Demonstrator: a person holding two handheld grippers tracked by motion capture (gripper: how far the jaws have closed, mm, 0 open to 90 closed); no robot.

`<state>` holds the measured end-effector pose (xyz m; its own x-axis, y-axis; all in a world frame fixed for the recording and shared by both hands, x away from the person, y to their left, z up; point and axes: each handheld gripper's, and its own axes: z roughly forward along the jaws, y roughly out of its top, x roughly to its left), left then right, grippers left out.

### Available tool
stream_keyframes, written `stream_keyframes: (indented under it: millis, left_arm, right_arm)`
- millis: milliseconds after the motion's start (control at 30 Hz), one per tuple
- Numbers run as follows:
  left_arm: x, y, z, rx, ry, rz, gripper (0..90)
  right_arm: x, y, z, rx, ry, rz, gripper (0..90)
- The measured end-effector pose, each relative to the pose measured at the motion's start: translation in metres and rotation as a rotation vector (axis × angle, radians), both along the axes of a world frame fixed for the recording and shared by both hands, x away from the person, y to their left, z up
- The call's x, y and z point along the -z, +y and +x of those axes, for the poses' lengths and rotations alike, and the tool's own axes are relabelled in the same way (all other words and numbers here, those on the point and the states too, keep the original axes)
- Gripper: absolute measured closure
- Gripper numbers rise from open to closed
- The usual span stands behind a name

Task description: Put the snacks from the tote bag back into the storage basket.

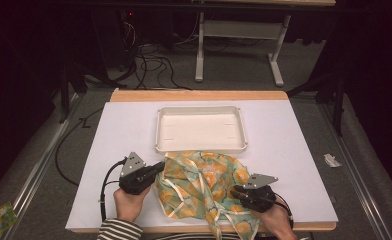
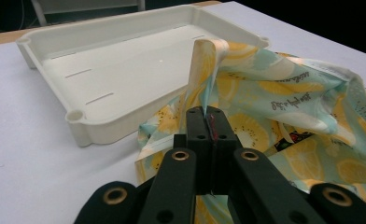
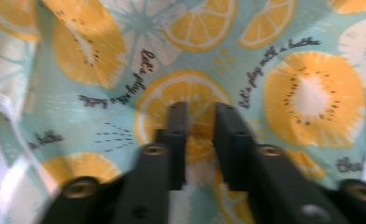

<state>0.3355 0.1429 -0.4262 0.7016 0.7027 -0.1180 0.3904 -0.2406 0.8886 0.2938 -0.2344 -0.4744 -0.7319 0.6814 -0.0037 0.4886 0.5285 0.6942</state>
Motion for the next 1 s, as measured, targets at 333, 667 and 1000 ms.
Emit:
stream_keyframes:
  millis: [333, 667, 1000]
  left_arm:
    - [0.0, 0.0, -0.001, 0.001, 0.0, 0.003, 90.0]
    - [-0.001, -0.003, -0.002, 0.007, -0.008, -0.003, 89.9]
    - [-0.002, 0.0, -0.003, 0.008, -0.014, -0.006, 90.0]
  right_arm:
    - [0.003, 0.006, -0.003, 0.003, -0.015, 0.006, 63.2]
    - [0.002, 0.013, -0.004, -0.048, -0.034, -0.028, 90.0]
    - [-0.004, 0.015, -0.003, -0.043, -0.032, -0.037, 90.0]
